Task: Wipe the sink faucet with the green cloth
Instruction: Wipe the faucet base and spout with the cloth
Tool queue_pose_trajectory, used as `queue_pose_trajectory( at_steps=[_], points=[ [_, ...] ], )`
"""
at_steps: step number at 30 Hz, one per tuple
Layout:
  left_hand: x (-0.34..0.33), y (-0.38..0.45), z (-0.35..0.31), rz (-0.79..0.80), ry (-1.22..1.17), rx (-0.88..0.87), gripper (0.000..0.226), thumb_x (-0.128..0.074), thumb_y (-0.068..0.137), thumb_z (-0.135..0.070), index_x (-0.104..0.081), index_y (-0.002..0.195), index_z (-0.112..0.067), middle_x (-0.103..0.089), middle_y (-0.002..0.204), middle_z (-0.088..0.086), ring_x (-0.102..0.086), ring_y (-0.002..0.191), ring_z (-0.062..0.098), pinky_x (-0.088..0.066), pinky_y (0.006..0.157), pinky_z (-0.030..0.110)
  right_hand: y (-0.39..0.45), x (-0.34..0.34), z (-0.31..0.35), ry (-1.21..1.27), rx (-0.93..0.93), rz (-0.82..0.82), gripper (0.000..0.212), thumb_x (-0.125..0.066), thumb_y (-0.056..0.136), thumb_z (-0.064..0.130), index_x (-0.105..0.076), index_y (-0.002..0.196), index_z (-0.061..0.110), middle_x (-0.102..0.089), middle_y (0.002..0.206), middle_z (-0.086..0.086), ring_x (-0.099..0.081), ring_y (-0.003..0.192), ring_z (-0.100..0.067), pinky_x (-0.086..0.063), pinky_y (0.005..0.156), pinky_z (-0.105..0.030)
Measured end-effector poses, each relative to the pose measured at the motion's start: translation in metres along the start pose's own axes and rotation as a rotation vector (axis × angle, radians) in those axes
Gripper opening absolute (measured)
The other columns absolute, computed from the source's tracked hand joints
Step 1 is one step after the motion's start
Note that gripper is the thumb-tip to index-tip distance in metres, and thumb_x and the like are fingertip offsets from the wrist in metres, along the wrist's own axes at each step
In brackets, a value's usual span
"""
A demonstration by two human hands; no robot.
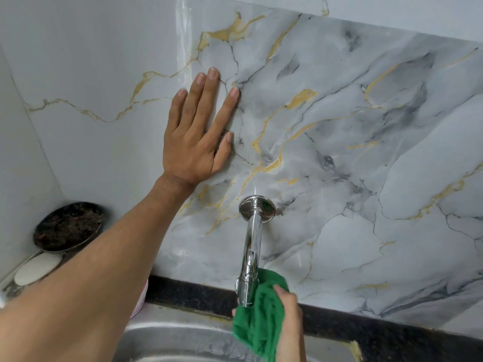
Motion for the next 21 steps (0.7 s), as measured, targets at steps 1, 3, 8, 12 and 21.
queue_pose_trajectory(
  at_steps=[1,3,8,12,21],
  points=[
    [0.000,-0.001,0.000,0.005,0.002,0.000,0.063,-0.040,0.098,-0.032,-0.043,0.158,-0.016,-0.046,0.160,0.024,-0.041,0.152,0.037,-0.041,0.122,0.054,-0.005,0.013,0.001,0.015,0.009,-0.110,0.032,-0.059,0.095,0.015,-0.070,0.110,-0.010,-0.070,0.079,-0.027,-0.068,0.076,-0.037,-0.059,0.083,-0.054],
    [0.000,-0.001,-0.002,0.008,0.002,-0.003,0.063,-0.040,0.098,-0.033,-0.043,0.159,-0.016,-0.046,0.160,0.024,-0.041,0.152,0.036,-0.042,0.122,0.054,-0.022,0.020,0.037,0.072,0.234,-0.295,0.031,-0.065,0.091,0.027,-0.075,0.116,0.012,-0.078,0.086,-0.012,-0.075,0.084,-0.028,-0.063,0.071,-0.036],
    [0.000,0.001,-0.002,0.008,0.004,0.000,0.063,-0.038,0.099,-0.033,-0.041,0.159,-0.016,-0.044,0.161,0.024,-0.040,0.153,0.036,-0.040,0.122,0.053,-0.063,-0.081,0.132,-1.035,1.090,-0.234,0.074,-0.056,0.081,0.044,-0.044,0.151,0.024,-0.047,0.159,-0.006,-0.040,0.149,-0.019,-0.038,0.120,-0.039],
    [0.000,-0.002,-0.001,0.017,0.011,-0.005,0.063,-0.039,0.099,-0.033,-0.042,0.159,-0.015,-0.042,0.162,0.023,-0.041,0.152,0.037,-0.040,0.122,0.054,-0.051,-0.118,0.117,-1.412,1.106,-0.231,0.073,-0.062,0.072,0.036,-0.056,0.144,0.024,-0.045,0.159,-0.017,-0.037,0.151,-0.034,-0.036,0.120,-0.057],
    [-0.002,-0.001,-0.002,0.020,0.020,-0.026,0.063,-0.037,0.100,-0.034,-0.037,0.161,-0.017,-0.030,0.166,0.018,-0.035,0.156,0.034,-0.036,0.125,0.052,-0.070,-0.093,0.087,-1.254,1.354,-0.350,0.061,-0.068,0.079,0.020,-0.062,0.139,0.023,-0.053,0.151,-0.021,-0.042,0.146,-0.039,-0.051,0.109,-0.054]
  ],
)
Point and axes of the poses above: each hand's wrist, its own y-axis towards the middle knuckle, its own x-axis out of the back of the hand, z = x × y, the point moved 9 cm from there along y, towards the middle knuckle
